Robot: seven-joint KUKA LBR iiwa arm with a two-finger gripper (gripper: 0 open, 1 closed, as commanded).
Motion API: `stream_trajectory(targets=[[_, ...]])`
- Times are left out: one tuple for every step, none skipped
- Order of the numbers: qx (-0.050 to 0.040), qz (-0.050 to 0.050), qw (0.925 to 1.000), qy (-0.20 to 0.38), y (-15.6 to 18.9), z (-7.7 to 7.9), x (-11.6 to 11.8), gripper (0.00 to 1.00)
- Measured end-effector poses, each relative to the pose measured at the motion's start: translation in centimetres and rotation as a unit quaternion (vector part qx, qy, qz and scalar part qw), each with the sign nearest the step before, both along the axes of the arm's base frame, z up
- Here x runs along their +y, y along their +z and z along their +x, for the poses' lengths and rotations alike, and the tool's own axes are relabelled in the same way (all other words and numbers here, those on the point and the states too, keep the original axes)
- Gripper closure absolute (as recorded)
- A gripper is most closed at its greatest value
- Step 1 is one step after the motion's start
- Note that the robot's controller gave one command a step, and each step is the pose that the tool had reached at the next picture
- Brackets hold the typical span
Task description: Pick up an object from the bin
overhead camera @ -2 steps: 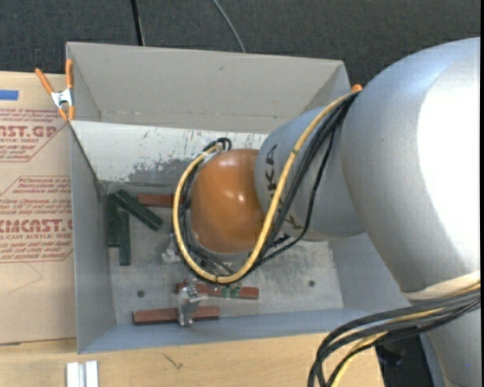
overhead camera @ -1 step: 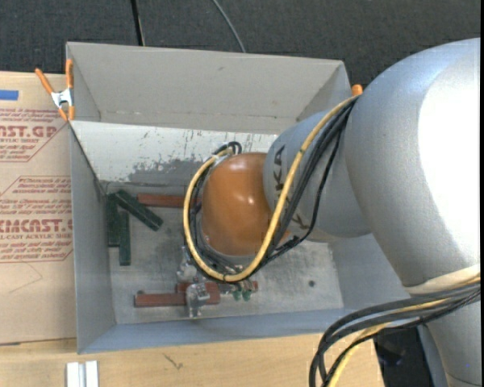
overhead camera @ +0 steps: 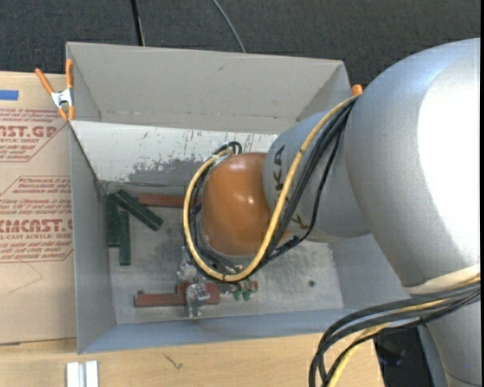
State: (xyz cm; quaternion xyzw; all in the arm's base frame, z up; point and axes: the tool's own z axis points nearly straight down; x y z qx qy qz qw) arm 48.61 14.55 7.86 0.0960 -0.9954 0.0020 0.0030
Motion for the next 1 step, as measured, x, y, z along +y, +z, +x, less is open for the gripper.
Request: stream_trajectory(targets=[[-0.0021, 0.003, 0.9951, 0.099, 19.23, 2.77, 0.84, 1.00]])
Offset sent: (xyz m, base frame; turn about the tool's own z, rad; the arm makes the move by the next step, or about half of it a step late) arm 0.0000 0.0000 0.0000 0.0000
